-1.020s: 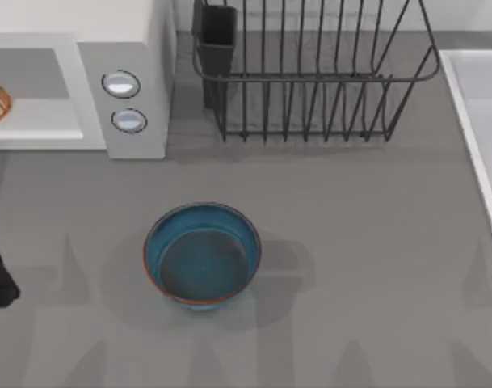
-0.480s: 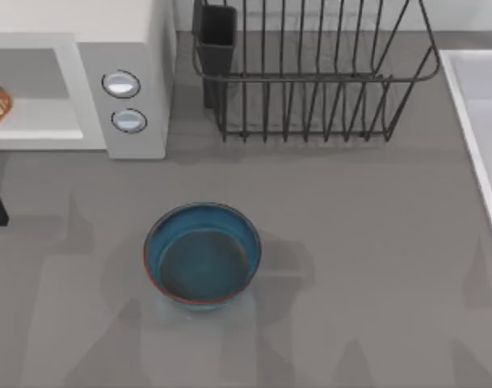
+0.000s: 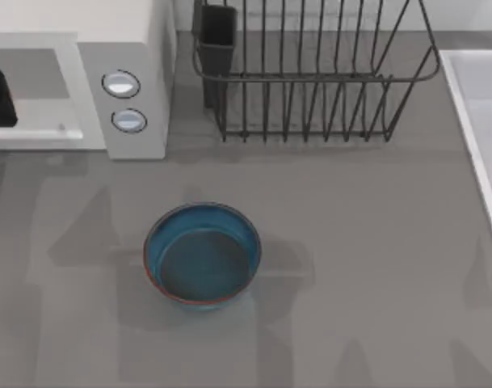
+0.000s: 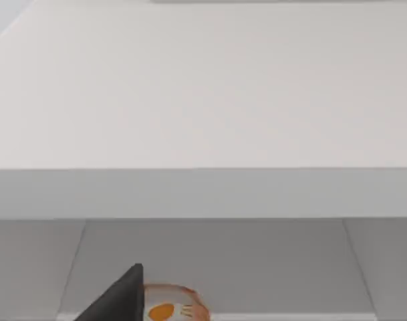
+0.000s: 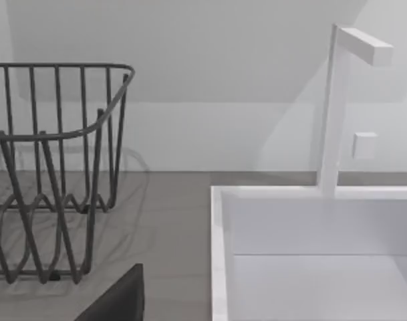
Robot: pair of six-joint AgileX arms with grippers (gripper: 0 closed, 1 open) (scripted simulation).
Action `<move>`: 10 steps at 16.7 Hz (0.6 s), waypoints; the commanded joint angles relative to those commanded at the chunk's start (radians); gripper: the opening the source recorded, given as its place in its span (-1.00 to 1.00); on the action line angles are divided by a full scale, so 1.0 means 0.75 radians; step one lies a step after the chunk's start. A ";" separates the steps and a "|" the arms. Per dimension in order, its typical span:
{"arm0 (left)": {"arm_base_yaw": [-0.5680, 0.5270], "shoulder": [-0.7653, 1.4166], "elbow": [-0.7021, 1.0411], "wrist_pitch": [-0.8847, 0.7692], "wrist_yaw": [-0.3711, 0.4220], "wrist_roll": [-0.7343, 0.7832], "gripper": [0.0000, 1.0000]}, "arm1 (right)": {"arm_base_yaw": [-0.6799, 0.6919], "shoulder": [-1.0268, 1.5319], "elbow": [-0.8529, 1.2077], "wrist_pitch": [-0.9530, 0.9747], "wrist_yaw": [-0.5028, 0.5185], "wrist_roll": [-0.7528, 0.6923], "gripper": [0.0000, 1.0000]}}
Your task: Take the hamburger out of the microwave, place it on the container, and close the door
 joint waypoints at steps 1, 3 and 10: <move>0.012 0.139 0.058 0.060 0.014 0.005 1.00 | 0.000 0.000 0.000 0.000 0.000 0.000 1.00; 0.036 0.410 0.172 0.176 0.041 0.016 1.00 | 0.000 0.000 0.000 0.000 0.000 0.000 1.00; 0.105 1.195 0.504 0.513 0.118 0.047 1.00 | 0.000 0.000 0.000 0.000 0.000 0.000 1.00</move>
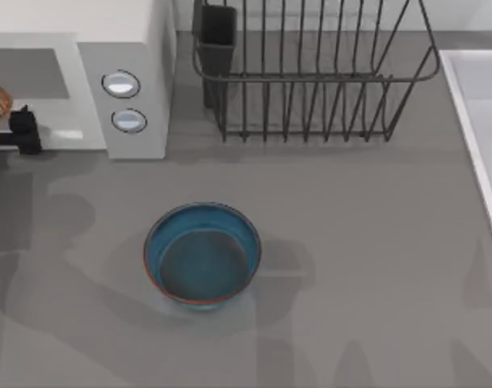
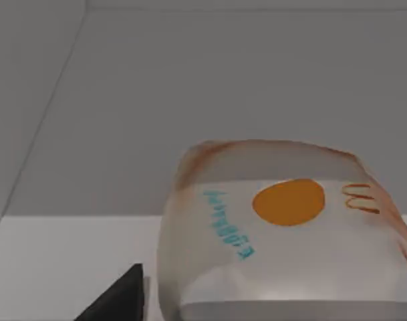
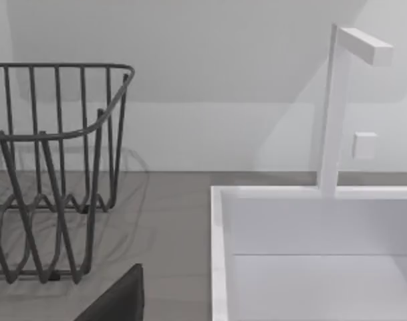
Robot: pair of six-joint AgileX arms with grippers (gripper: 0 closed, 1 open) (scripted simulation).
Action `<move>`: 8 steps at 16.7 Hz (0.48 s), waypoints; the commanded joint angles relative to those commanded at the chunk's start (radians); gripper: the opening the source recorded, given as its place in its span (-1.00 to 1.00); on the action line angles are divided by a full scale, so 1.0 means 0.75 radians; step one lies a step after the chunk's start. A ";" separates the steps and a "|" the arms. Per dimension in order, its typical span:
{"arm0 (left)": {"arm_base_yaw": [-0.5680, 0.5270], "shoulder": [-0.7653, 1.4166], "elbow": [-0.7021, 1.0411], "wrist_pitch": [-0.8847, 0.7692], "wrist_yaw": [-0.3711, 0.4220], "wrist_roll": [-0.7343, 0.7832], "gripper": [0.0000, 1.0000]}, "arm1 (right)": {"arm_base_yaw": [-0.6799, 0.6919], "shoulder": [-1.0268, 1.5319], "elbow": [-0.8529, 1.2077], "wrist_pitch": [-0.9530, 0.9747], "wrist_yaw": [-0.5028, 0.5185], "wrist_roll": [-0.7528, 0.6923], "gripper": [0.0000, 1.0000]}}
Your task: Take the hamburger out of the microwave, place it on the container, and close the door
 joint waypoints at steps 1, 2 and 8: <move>0.007 0.080 0.034 0.034 0.008 0.003 1.00 | 0.000 0.000 0.000 0.000 0.000 0.000 1.00; 0.013 0.146 0.062 0.063 0.015 0.006 1.00 | 0.000 0.000 0.000 0.000 0.000 0.000 1.00; 0.026 0.293 0.125 0.127 0.029 0.012 1.00 | 0.000 0.000 0.000 0.000 0.000 0.000 1.00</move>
